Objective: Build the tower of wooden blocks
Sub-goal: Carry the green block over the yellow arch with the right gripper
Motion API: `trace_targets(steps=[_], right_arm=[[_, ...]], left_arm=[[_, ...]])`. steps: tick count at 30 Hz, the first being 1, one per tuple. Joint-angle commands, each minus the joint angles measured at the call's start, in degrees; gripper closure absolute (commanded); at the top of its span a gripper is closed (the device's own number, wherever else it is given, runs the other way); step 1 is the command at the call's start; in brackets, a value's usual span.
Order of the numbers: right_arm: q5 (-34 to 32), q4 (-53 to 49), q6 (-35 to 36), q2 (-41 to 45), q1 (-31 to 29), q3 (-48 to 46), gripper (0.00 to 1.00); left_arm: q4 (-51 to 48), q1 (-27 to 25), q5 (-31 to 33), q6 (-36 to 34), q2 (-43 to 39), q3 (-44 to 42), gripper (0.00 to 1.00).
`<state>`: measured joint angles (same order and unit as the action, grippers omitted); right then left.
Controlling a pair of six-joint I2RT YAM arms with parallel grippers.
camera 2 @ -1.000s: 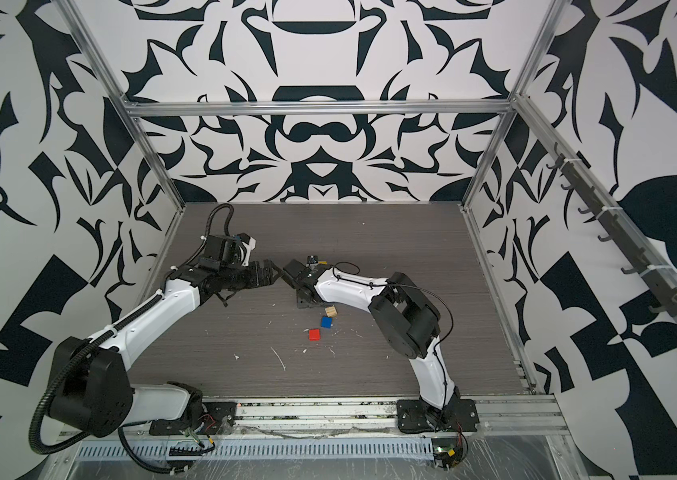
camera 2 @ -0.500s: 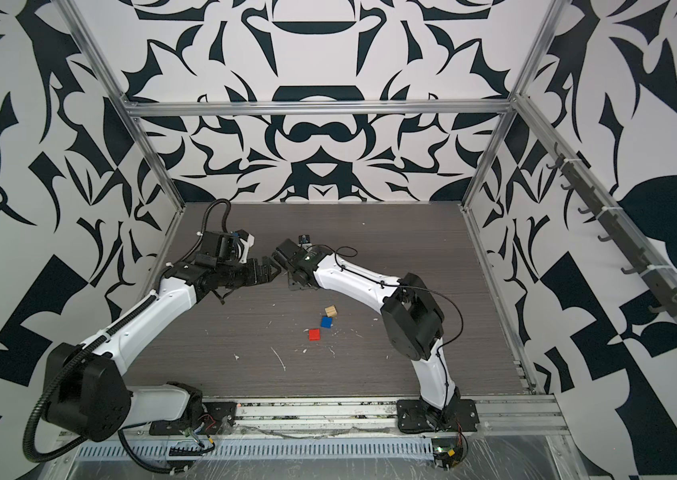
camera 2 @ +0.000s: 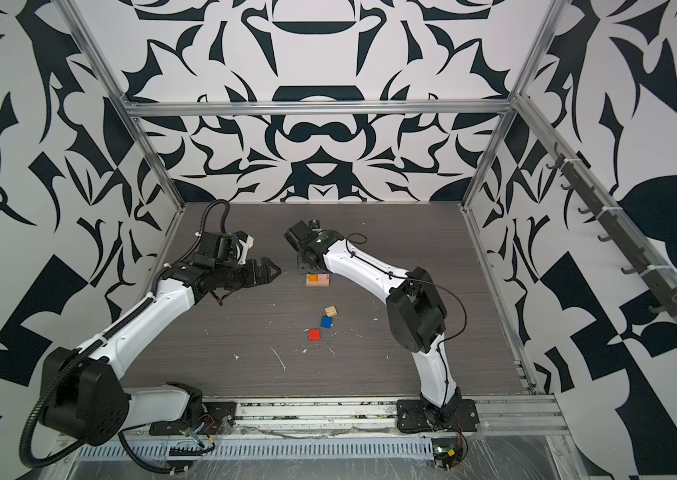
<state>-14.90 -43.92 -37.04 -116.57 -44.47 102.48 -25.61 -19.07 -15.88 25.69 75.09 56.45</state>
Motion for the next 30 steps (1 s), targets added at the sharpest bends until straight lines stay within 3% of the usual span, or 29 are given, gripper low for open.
trace_targets(steps=[1,19,30], right_arm=[[0.31,-2.35,1.24,-1.16,0.76,4.03,0.47],[0.35,-7.93,2.09,-10.88,2.27,17.14,0.47],[-1.19,-8.82,0.83,-12.75,2.46,18.75,0.47]], left_arm=[[-1.37,0.36,-0.29,-0.46,-1.01,1.30,0.00],[-1.04,0.44,-0.38,-0.33,-1.66,0.61,0.00],[-0.88,0.44,-0.51,-0.58,-1.44,0.42,0.00]])
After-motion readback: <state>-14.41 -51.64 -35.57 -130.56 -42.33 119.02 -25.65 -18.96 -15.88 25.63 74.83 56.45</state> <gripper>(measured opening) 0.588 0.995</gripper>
